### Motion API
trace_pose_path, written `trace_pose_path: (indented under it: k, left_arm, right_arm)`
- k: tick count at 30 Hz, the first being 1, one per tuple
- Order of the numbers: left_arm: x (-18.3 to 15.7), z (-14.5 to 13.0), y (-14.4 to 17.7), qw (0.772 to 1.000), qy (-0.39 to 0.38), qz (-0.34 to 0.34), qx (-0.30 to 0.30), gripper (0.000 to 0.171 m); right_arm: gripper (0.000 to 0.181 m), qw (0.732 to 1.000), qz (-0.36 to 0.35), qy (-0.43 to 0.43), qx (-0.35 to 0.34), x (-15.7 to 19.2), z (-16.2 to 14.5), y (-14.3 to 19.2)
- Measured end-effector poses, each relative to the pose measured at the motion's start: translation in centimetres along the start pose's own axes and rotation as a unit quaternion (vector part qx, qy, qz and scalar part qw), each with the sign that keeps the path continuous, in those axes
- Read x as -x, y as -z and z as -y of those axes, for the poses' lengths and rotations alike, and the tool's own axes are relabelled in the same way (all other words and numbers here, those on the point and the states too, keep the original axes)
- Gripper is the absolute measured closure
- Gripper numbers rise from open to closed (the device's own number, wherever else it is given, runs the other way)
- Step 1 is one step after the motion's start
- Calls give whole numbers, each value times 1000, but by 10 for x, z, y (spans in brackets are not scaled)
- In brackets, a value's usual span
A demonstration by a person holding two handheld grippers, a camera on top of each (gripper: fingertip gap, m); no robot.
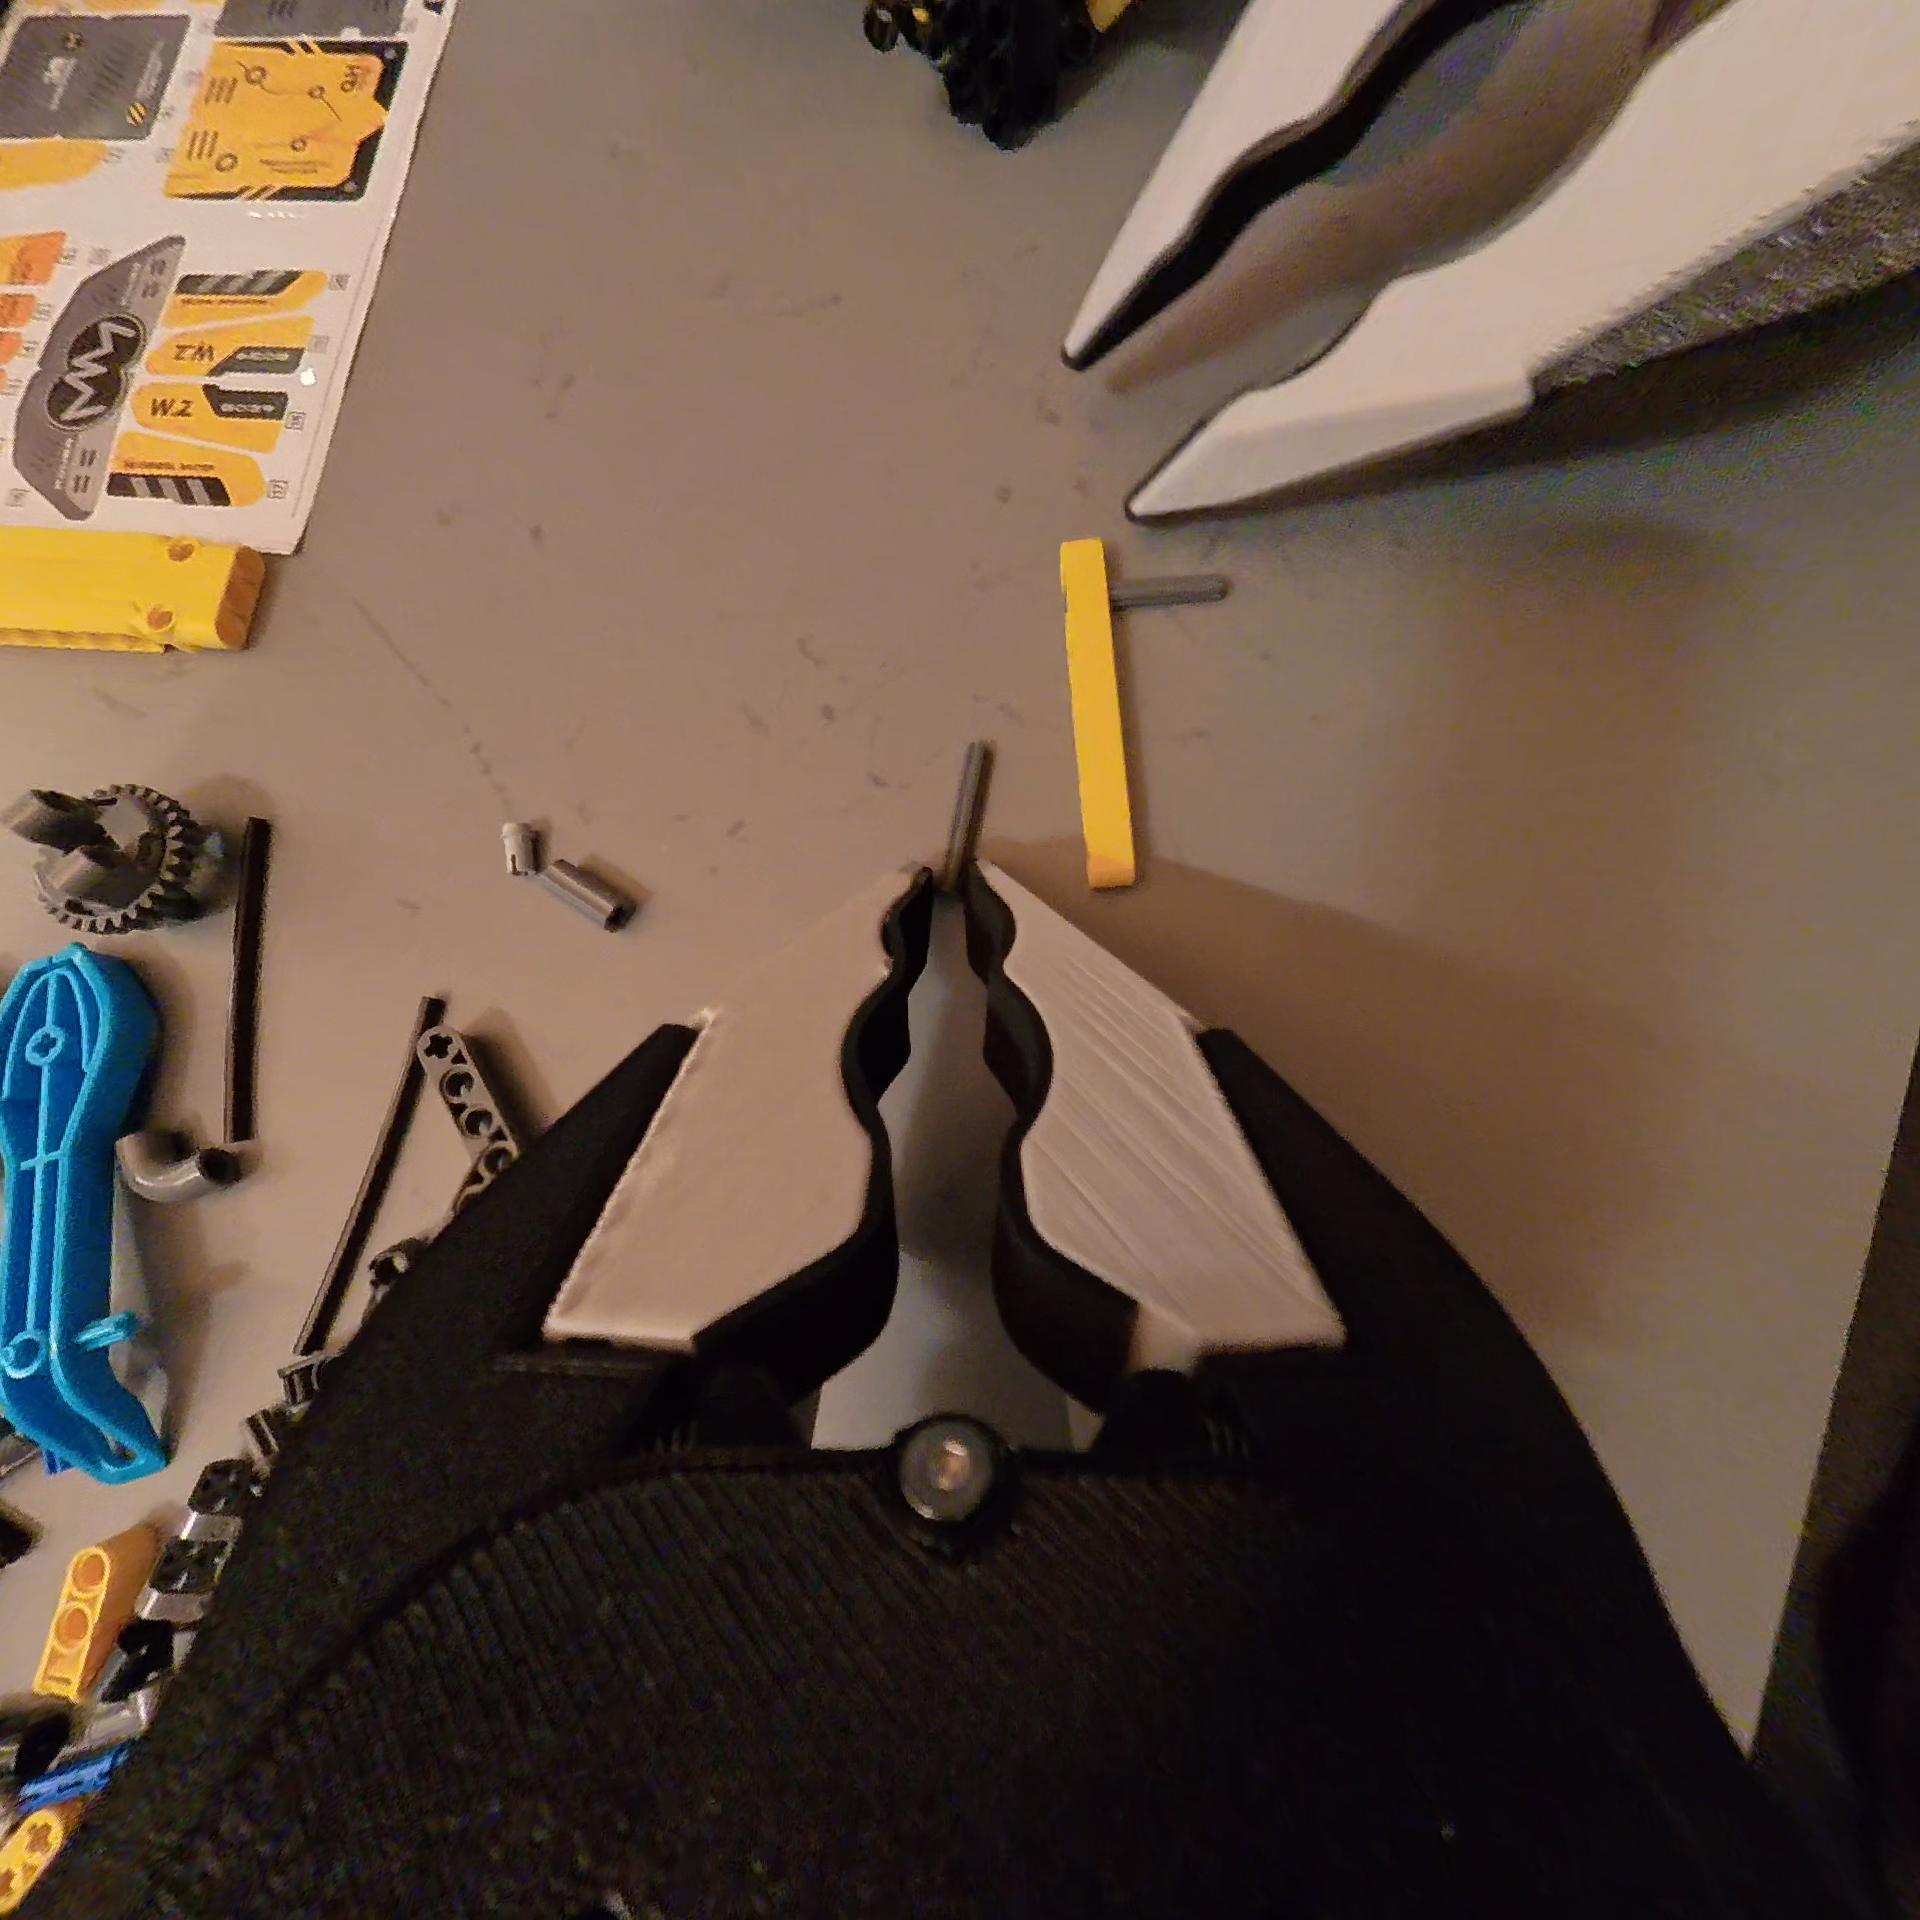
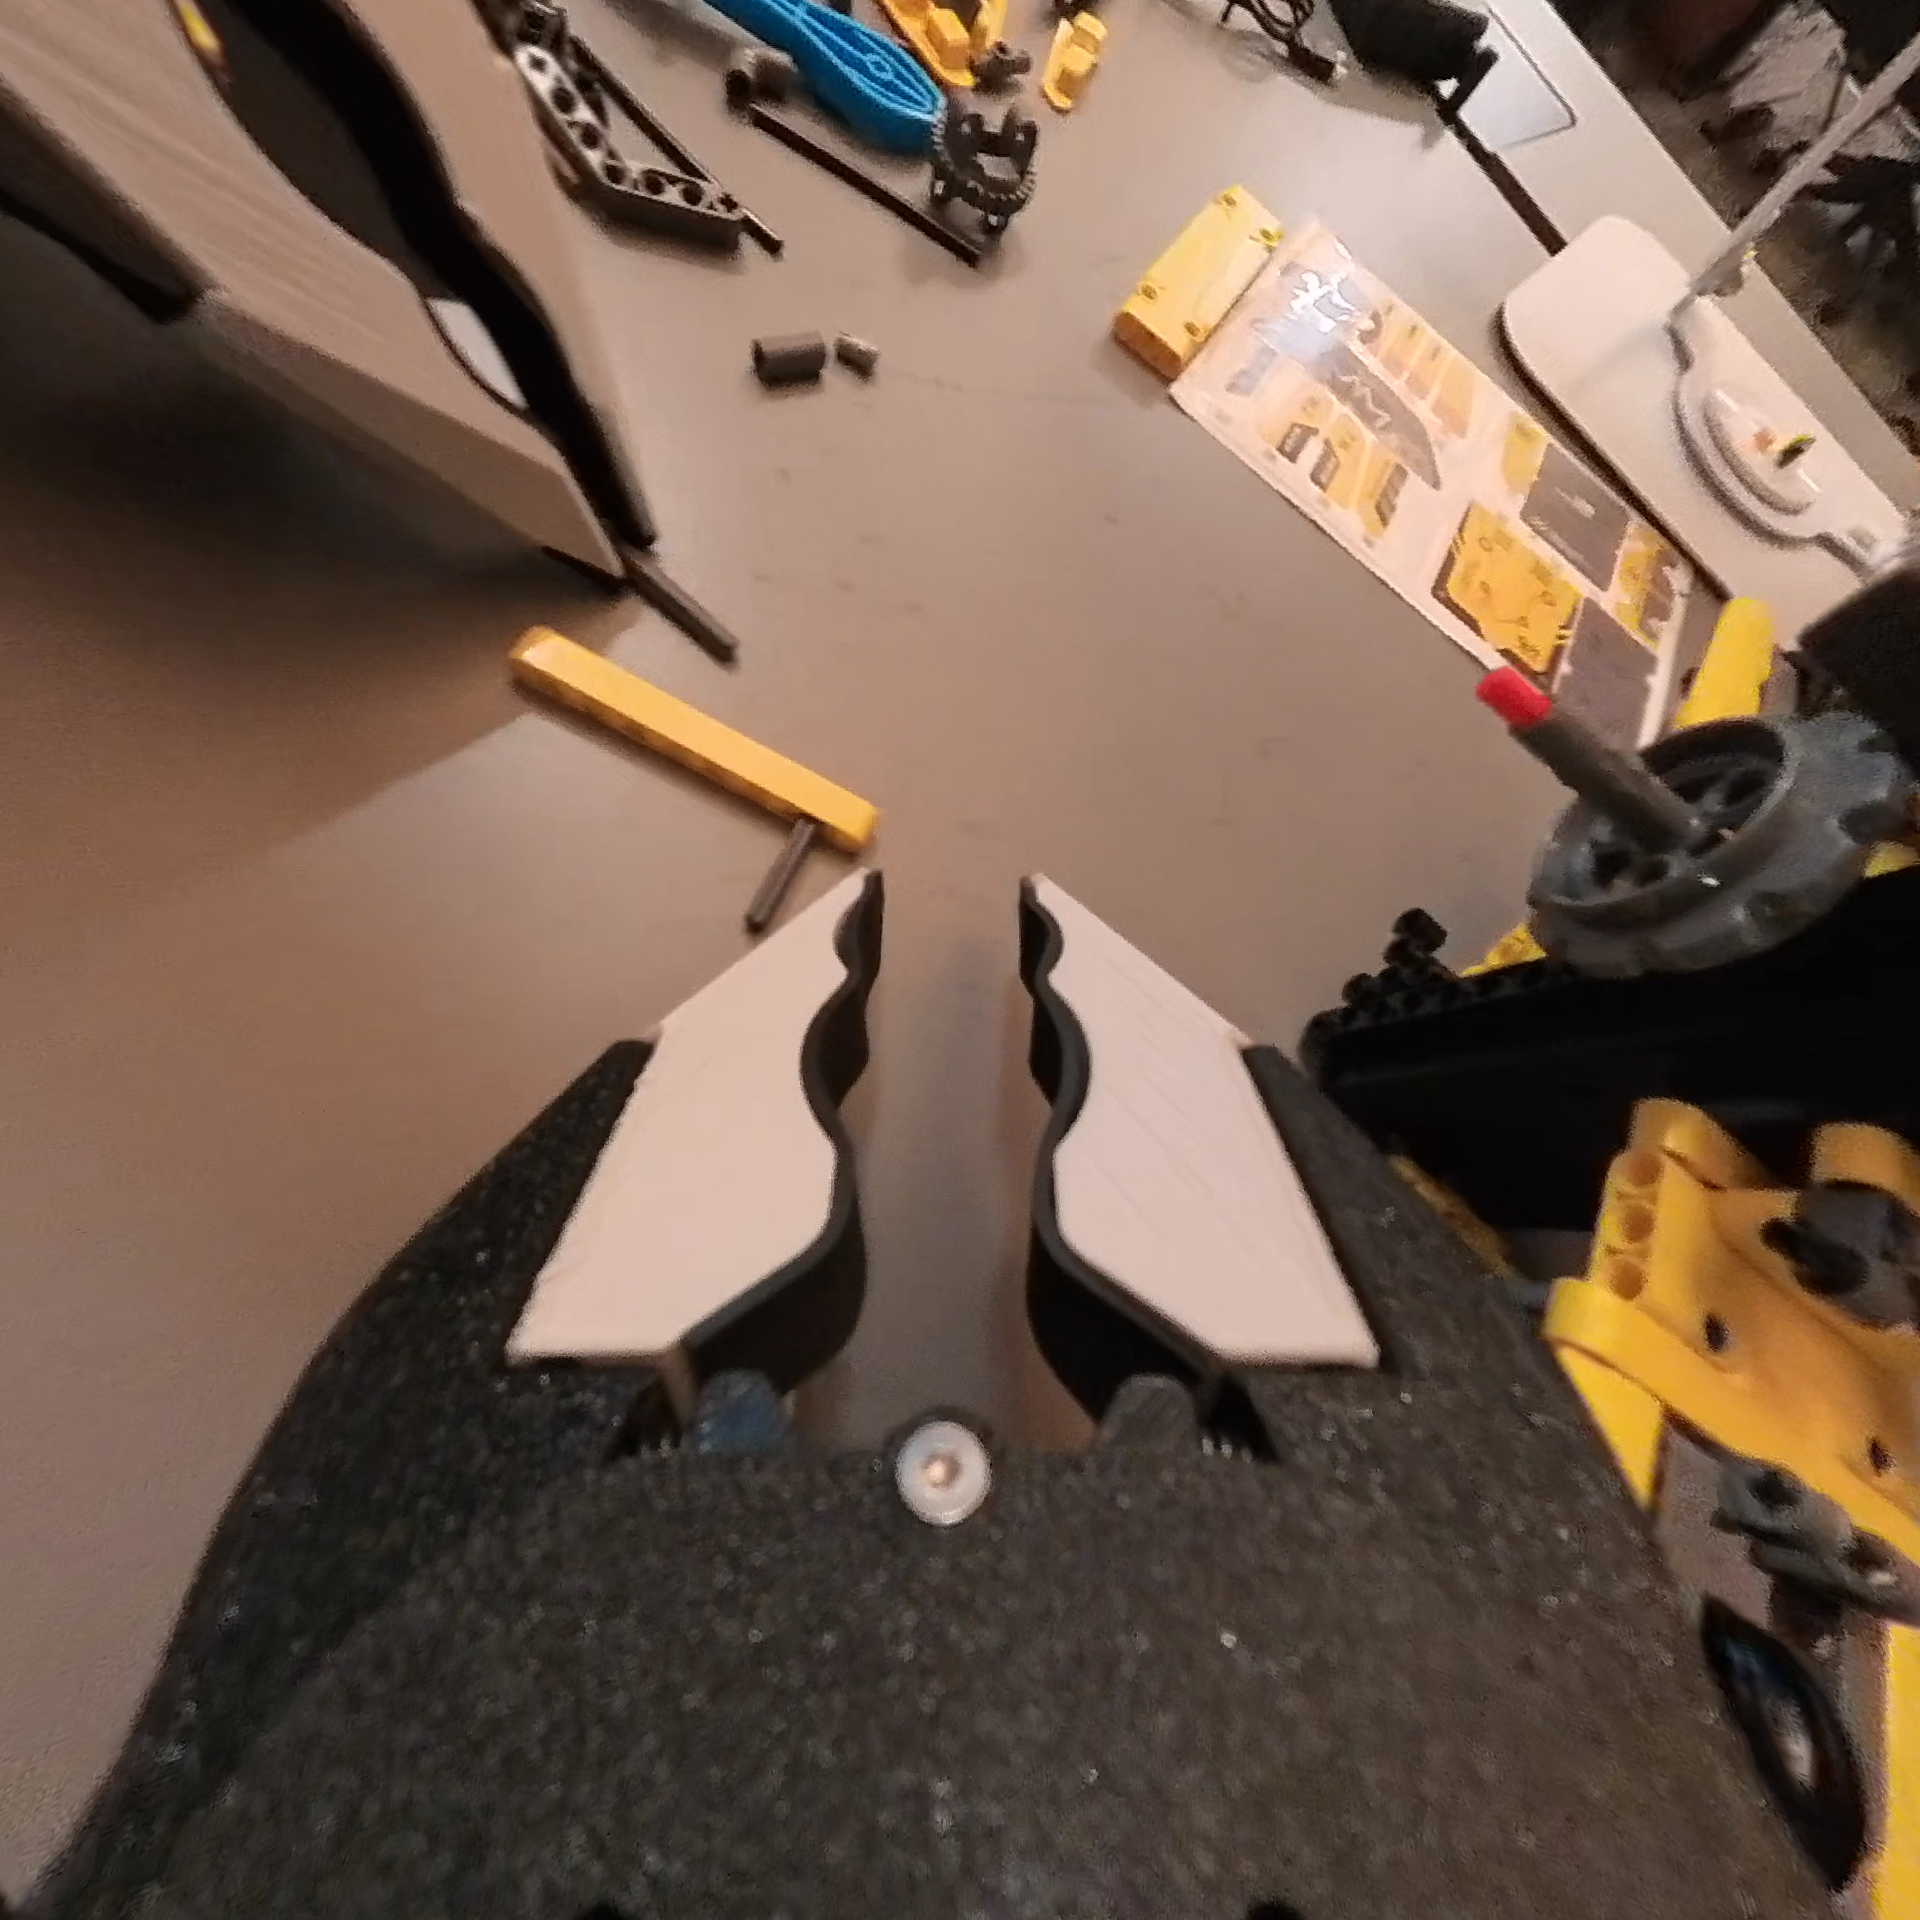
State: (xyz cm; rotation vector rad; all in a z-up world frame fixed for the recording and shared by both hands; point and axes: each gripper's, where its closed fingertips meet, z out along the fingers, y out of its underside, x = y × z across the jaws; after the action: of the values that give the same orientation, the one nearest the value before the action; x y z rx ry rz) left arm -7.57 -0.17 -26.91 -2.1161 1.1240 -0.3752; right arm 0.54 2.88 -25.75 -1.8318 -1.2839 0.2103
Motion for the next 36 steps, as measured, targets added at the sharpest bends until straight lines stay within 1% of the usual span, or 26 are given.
trace_pose_path:
  k: [4, 7, 9, 15, 20, 26, 36]
  left_arm:
    - [-7, -2, 3, 1000, -10, -7, 10, 166]
    - [-11, -4, 5, 1000, -8, -15, 12, 166]
    - [-12, -5, 6, 1000, -6, -15, 12, 166]
    - [-14, -5, 6, 1000, 12, -9, 6, 166]
    - [-14, -5, 7, 998, 55, -25, -14, 166]
    - [-12, -5, 6, 999, 51, -5, -13, 166]
    - [-12, -5, 6, 998, 55, -8, -14, 166]
  right_arm:
    - [156, 1000, 12, -10, -12, 0, 3, 2]
    - [155, 998, 59, -25, -29, 18, 9, 9]
    - [151, 996, 80, -28, -22, 29, 9, 11]
    - [150, 997, 74, -25, -8, 28, 4, 8]
    - [150, 997, 71, -18, -1, 24, 2, 4]
    - [150, 997, 74, -15, 3, 24, 1, 2]
    - [148, 995, 85, -44, 11, 21, -1, 0]
